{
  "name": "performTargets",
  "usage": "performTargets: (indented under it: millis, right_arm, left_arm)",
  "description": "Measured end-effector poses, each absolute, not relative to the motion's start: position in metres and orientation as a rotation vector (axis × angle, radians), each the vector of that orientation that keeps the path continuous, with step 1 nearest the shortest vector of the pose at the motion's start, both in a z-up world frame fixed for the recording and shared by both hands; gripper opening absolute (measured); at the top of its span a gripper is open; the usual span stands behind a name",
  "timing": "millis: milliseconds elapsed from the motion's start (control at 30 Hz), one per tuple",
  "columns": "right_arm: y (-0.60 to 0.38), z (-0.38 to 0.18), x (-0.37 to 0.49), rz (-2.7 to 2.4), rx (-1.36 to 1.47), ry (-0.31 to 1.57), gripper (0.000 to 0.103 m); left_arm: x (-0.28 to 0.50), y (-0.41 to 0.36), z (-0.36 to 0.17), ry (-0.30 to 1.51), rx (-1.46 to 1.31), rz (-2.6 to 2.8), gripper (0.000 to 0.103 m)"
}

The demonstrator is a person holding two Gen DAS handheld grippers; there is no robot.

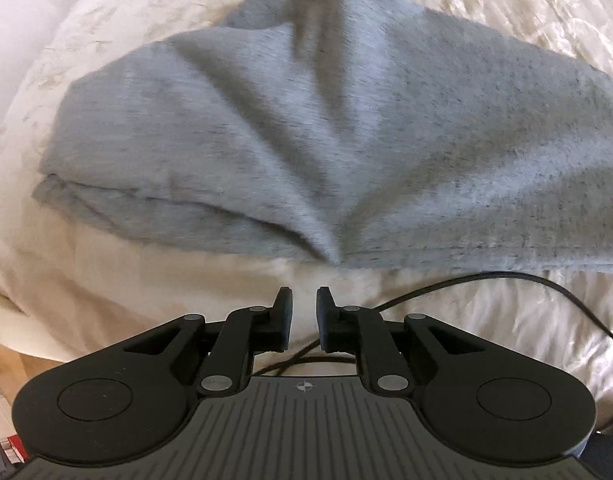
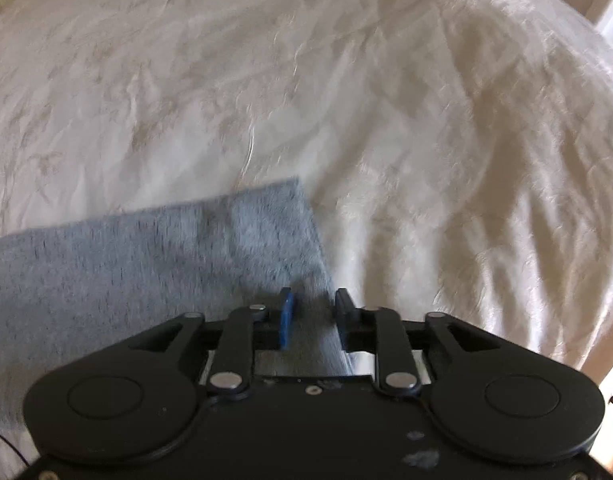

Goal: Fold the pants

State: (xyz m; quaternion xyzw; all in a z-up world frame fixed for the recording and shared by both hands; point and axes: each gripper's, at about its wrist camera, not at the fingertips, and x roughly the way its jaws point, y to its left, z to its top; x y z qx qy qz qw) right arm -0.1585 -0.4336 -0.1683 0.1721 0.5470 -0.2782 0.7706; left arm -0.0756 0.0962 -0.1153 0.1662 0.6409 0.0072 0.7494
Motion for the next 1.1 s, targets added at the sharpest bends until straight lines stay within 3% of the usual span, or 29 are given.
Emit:
performTargets:
  millis: [267,500,1100]
  right_arm:
    - [-0.409,-0.126,-0.14,-0.572,0.314,1.058,0.031]
    - [-0.322,-0.097,-0.099,-0.327,0.262,0.998,0.036]
    - [0.111,-0.106,0.01,0.478,0.004,1.005,0.057]
  left_arm:
    - [-0.056,0.154,-0.094,1.358,0.319,0.148,0.014]
    - [-0.016,0.217,-0.097,1.345,0.32,0.222,0.014]
    - [0.069,0.389,-0.127,1.375,0.209,0.219,0.014]
